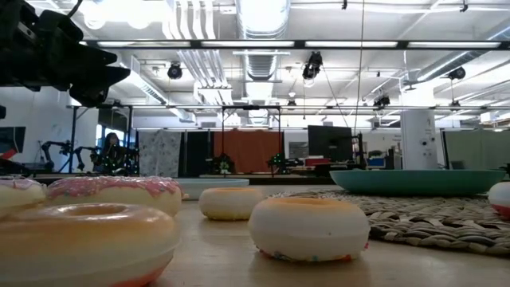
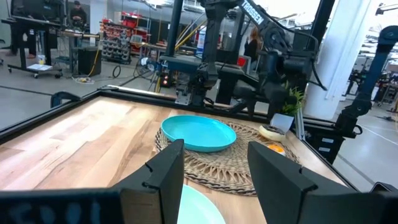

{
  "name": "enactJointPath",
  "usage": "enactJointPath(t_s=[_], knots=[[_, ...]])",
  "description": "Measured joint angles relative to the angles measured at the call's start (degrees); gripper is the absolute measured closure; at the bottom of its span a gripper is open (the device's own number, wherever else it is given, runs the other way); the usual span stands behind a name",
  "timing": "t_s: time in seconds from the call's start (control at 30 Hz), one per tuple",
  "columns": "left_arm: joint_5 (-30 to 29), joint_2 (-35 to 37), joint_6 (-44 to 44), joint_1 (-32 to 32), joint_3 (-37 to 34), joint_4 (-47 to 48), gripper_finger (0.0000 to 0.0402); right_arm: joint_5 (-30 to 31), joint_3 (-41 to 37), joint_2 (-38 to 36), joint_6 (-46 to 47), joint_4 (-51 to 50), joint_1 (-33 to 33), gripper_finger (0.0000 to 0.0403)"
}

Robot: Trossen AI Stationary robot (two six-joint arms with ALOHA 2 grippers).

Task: Pick & Place donuts
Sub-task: Put the large black donut onto the green plate

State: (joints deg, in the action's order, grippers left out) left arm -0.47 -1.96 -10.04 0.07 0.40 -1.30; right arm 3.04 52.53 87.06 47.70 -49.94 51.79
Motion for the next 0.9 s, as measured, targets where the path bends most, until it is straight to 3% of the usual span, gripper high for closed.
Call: enactJointPath(t_s=[0.23, 0.63, 0.9], knots=[[0.0, 0.0, 0.0, 0.0, 0.0, 0.0, 0.0250, -1.4, 0.1, 2.4, -0.3, 2.8, 0.0, 0.0118], [0.0, 0.0, 0.0, 0.0, 0.0, 0.0, 0.0250, -2.0, -0.1, -2.8, 1.2, 2.0, -1.1, 0.0151], [0.0, 0.0, 0.0, 0.0, 0.0, 0.0, 0.0250, -8.5, -2.1, 0.9, 0.8, 7.2, -3.4, 0.0154]])
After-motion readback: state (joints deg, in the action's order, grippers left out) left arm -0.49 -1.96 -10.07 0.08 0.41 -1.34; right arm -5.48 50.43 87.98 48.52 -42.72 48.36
